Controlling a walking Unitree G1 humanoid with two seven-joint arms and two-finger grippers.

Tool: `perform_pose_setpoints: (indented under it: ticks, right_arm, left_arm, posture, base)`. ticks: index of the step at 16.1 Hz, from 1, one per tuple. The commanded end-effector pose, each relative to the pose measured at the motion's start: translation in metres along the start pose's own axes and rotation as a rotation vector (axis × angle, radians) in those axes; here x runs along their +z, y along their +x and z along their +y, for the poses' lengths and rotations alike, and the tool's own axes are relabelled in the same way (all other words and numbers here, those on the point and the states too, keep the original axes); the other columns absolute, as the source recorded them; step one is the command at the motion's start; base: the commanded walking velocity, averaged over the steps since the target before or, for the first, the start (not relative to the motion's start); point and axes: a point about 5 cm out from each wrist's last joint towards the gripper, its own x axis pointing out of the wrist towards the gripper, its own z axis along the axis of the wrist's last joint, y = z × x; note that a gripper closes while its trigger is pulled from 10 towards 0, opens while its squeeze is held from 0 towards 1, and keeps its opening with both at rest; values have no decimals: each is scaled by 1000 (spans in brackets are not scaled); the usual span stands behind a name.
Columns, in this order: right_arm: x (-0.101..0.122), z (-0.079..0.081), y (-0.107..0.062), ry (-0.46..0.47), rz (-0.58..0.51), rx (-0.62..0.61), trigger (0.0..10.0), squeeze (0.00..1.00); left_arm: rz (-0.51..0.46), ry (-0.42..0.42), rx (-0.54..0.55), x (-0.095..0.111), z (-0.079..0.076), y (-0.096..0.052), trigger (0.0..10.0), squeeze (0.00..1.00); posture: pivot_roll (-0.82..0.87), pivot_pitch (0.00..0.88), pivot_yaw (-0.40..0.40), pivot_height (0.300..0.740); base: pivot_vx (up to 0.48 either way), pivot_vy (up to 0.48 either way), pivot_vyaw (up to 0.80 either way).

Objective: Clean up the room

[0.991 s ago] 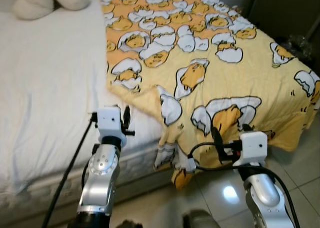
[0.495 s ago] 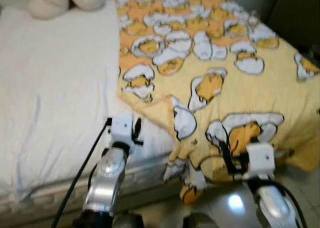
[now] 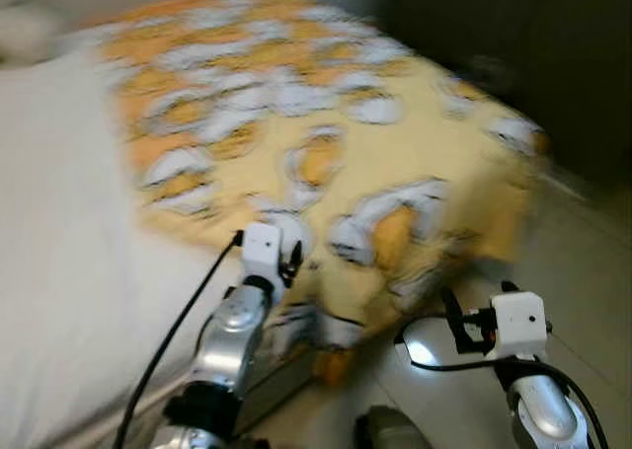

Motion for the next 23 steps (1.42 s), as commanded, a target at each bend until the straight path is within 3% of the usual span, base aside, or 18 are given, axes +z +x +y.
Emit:
perform_pose_setpoints:
  ticks: [1,2,3,5,6,7,8,9,11,12,13,15,18,23]
  right_arm:
    - [1,5,1,12,-12,24,10000,0]
    - [2,7,1,17,-12,33,10000,0]
    - [1,10,2,12,-8,48,10000,0]
    - [4,10,3,6,-16,49,10000,0]
    - [4,8,2,4,-17,47,10000,0]
    - [4,8,2,4,-17,47,10000,0]
    - [3,8,0,0,-18,47,10000,0]
    - [3,8,-3,-2,-17,49,10000,0]
    - [0,11,-4,2,-7,62,10000,0]
    - [1,13,-3,17,-5,77,10000,0]
    - [1,15,-2,40,-1,100,10000,0]
    - [0,17,-1,52,10,137,10000,0]
    - [-10,27,-5,56,89,248,10000,0]
    - [-14,32,-6,67,125,287,10000,0]
  left_arm:
    - [67,3,-35,-10,-7,6,10000,1000]
    - [78,3,-42,-11,-9,7,10000,1000]
    - [106,45,-35,-12,-10,13,10000,0]
    - [50,16,173,-2,22,15,10000,0]
    - [-42,27,220,8,32,12,10000,0]
    - [-42,27,220,8,32,12,10000,0]
    - [-144,28,244,19,37,4,10000,0]
    - [-219,55,242,25,37,-7,10000,1000]
    - [-211,56,237,14,32,-24,10000,1000]
    - [-148,-1,211,0,25,-29,10000,827]
    - [-100,-33,189,-10,20,-34,10000,0]
    - [-45,-64,166,-20,14,-39,10000,0]
    - [55,-135,103,-32,1,-28,10000,0]
    - [55,-144,11,-24,-20,-13,10000,0]
  posture:
    - [-240,63,40,704]
    - [-240,64,39,700]
    - [-246,67,38,695]
    - [-260,71,48,695]
    - [-263,74,51,695]
    - [-263,74,51,695]
    - [-260,79,56,695]
    - [-252,81,54,695]
    - [-236,89,49,695]
    - [-225,94,42,695]
    - [-225,94,42,695]
    - [-221,98,37,695]
    - [-222,107,25,695]
    - [-234,125,20,695]
  base:
    - [0,0,-613]
    - [0,0,0]
    - [0,0,0]
    - [0,0,0]
    - [0,0,0]
    - [0,0,0]
    - [0,0,0]
    - [0,0,0]
    - [0,0,0]
    - [0,0,0]
    - [0,0,0]
    - [0,0,0]
    - [0,0,0]
    - [0,0,0]
